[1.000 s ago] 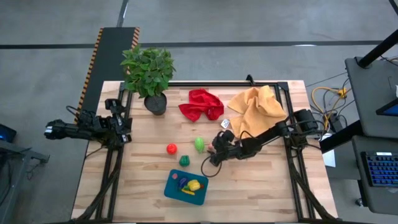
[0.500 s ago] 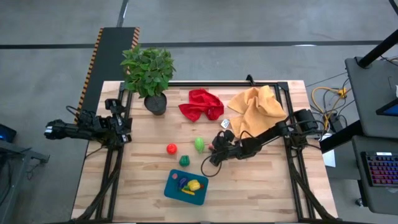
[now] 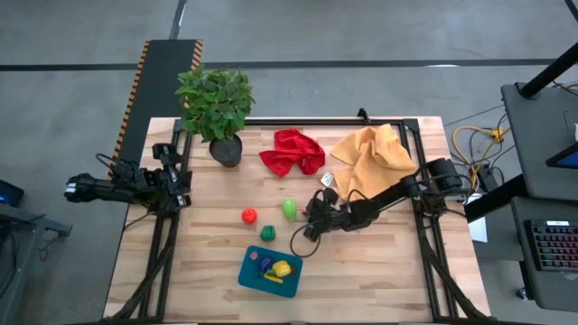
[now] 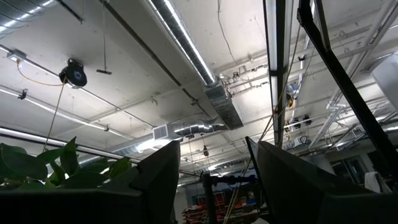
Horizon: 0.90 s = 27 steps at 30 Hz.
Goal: Pick and placing Produce into tupperware
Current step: Put the peach into the blue basket
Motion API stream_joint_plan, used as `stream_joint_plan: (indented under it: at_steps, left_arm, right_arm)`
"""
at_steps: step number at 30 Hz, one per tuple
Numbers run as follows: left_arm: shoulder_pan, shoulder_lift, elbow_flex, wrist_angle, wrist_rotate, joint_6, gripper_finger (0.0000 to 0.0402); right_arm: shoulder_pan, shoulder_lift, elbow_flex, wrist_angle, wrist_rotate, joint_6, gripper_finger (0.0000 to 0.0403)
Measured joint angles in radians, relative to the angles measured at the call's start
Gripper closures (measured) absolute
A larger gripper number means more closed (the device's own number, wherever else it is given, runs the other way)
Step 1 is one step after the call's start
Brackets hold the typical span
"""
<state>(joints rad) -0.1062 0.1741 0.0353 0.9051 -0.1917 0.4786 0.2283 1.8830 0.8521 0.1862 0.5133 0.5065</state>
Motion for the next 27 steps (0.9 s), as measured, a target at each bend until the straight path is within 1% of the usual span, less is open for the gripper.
stream_joint_plan:
  at_steps: [2,6,12,15,18,23,27]
  left_arm:
    - [0.0,0.0,0.0,0.0,0.0,0.0,0.0202]
    - [0.0,0.0,0.0,0.0,0.0,0.0,0.0202]
    - [0.0,0.0,0.0,0.0,0.0,0.0,0.0202]
    - [0.0,0.0,0.0,-0.003,0.0,0.0,0.0202]
    - [0.0,-0.001,0.0,-0.004,-0.001,0.0,0.0202]
    - [0.0,0.0,0.0,0.0,-0.001,0.0,0.0202]
    - [0.0,0.0,0.0,0.0,-0.002,0.0,0.0202]
  right_arm:
    - [0.0,-0.006,0.016,-0.007,0.0,-0.011,0.0337]
    - [0.0,-0.034,0.065,-0.094,0.0,-0.043,0.0338]
    - [0.003,-0.101,0.186,-0.322,-0.018,-0.063,0.0338]
    - [0.011,-0.125,0.258,-0.399,-0.02,-0.063,0.0338]
    - [0.03,-0.137,0.323,-0.416,-0.025,-0.069,0.0338]
    - [0.067,-0.139,0.42,-0.413,-0.136,-0.05,0.0339]
    - [0.112,-0.125,0.472,-0.383,-0.158,-0.043,0.0339]
